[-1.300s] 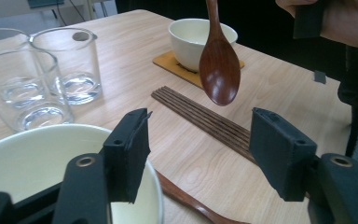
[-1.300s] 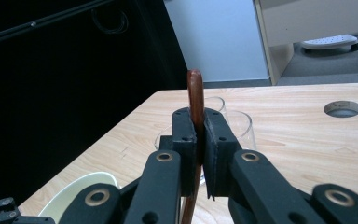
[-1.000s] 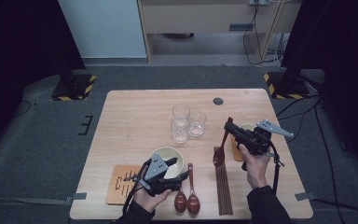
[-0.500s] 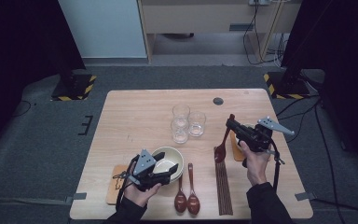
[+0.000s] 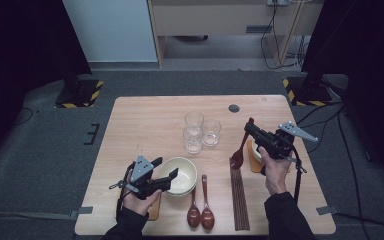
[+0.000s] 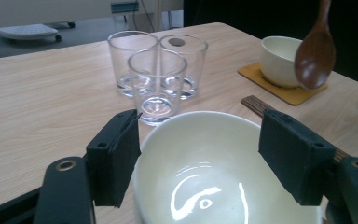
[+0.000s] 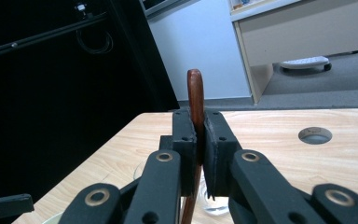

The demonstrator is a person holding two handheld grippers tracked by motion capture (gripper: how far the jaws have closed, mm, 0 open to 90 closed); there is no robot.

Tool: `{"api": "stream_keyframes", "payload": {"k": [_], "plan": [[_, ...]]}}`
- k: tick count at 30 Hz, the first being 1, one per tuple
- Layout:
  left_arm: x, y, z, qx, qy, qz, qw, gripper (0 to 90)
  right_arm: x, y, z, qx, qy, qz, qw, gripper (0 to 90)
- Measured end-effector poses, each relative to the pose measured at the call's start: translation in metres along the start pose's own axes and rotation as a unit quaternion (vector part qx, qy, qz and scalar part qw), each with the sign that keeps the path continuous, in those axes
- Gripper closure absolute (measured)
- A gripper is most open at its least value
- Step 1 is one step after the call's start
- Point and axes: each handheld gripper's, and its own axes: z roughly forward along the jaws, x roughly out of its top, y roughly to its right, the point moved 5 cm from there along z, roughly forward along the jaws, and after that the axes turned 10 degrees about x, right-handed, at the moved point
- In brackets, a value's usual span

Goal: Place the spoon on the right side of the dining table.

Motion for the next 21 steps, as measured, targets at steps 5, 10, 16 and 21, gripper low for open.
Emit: {"api": "stream_keyframes", "payload": {"k": [5, 10, 16, 21], "plan": [[-0.002, -0.013, 0.000, 0.018, 0.000, -0.011, 0.9998, 27.4, 0.001, 0.003, 0.001, -0.006, 0.000, -0.002, 1.0000, 84.8], [-0.006, -0.027, 0.002, 0.037, -0.006, -0.021, 0.9991, 26.7, 0.004, 0.004, 0.001, -0.011, 0.005, -0.006, 0.9999, 84.8], [-0.008, -0.041, 0.002, 0.057, -0.007, -0.033, 0.9978, 25.4, 0.006, 0.007, 0.002, -0.015, 0.006, -0.007, 0.9998, 84.8], [-0.010, -0.052, 0.002, 0.072, -0.011, -0.039, 0.9966, 24.8, 0.009, 0.009, 0.002, -0.017, 0.010, -0.008, 0.9998, 84.8]]}}
